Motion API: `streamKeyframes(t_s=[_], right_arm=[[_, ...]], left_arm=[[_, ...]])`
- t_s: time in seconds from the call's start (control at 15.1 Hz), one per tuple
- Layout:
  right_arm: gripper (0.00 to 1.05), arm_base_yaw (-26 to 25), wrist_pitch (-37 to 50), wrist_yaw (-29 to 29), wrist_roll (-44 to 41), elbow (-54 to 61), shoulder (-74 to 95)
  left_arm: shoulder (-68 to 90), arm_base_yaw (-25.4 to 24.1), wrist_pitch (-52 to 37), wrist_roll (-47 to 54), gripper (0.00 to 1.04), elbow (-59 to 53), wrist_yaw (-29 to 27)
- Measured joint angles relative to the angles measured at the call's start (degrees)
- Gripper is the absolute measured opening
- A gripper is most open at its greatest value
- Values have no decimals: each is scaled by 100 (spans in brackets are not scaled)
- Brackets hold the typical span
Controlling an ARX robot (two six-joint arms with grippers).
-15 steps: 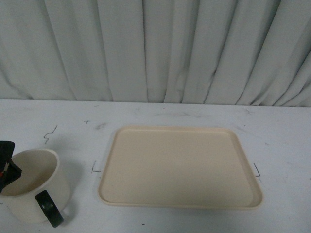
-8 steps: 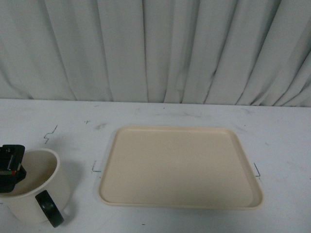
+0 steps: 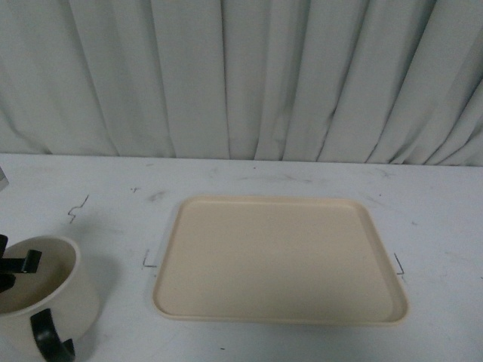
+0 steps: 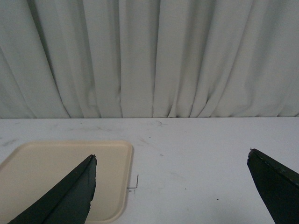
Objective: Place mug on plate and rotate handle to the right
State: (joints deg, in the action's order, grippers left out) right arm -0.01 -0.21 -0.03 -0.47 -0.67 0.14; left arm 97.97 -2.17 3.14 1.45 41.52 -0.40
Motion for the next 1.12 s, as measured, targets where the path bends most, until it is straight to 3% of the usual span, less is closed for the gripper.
streamKeyframes(t_s=[0.07,0.26,0.73,0.92,1.12], right_arm=[[98,0,0,0,0,0,0],[98,0,0,0,2,0,0],[98,0,0,0,0,0,0],[98,0,0,0,0,0,0],[98,0,0,0,2,0,0]], left_arm=[[-98,-7,66,-2,5,0,20],[-588,289,378,2,3,79,-7],[636,2736,704,-573,3,1869,-151],[1325,3322,896,-723,3,2765,-157],[1947,3574,1082,-752,3,3488,-219]])
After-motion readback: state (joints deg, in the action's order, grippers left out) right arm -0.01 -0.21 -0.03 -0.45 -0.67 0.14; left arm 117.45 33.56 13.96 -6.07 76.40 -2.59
